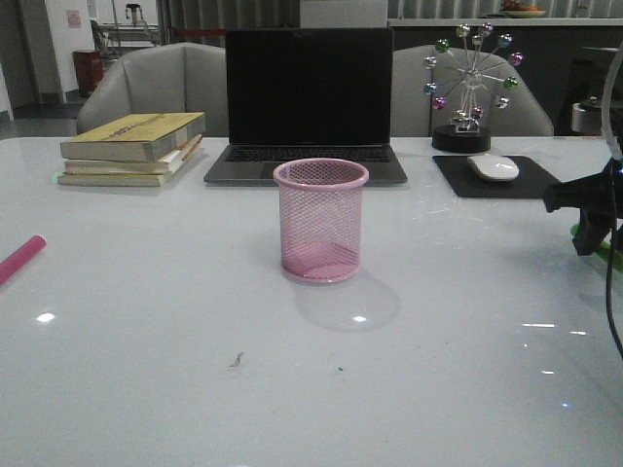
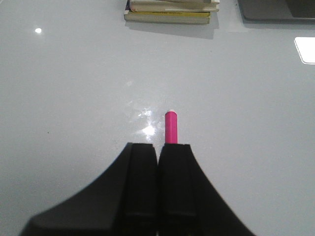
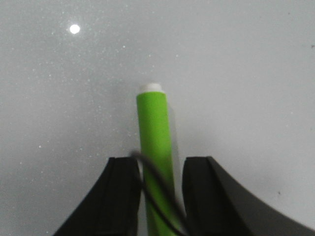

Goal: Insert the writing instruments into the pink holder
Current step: 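Lower the right gripper onto the lime-green marker and close on it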

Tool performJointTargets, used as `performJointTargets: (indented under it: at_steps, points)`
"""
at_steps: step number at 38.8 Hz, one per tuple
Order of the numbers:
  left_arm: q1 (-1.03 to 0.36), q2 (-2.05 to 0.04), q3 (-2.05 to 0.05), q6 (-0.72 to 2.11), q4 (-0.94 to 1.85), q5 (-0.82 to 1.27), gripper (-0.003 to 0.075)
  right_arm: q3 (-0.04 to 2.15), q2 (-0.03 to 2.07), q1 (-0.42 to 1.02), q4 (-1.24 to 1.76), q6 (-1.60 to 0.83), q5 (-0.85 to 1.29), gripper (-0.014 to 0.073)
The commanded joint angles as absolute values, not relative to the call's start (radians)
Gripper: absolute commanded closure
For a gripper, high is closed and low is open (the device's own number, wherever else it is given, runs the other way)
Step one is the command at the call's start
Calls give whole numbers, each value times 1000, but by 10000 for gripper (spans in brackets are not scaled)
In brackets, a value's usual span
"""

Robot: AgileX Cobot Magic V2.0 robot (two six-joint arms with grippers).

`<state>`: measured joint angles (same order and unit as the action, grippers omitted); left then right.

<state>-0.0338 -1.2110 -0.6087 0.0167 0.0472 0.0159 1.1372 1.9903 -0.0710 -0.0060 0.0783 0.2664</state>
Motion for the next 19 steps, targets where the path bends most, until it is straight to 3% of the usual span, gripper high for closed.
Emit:
performJointTargets:
  at_steps: [1, 19]
  points:
    - [-31, -1192, -640, 12, 57, -88, 628, 1126, 2025, -75, -12, 69, 397, 258]
    - [-31, -1192, -640, 12, 57, -105, 628, 1126, 2028, -73, -11, 68, 446, 494]
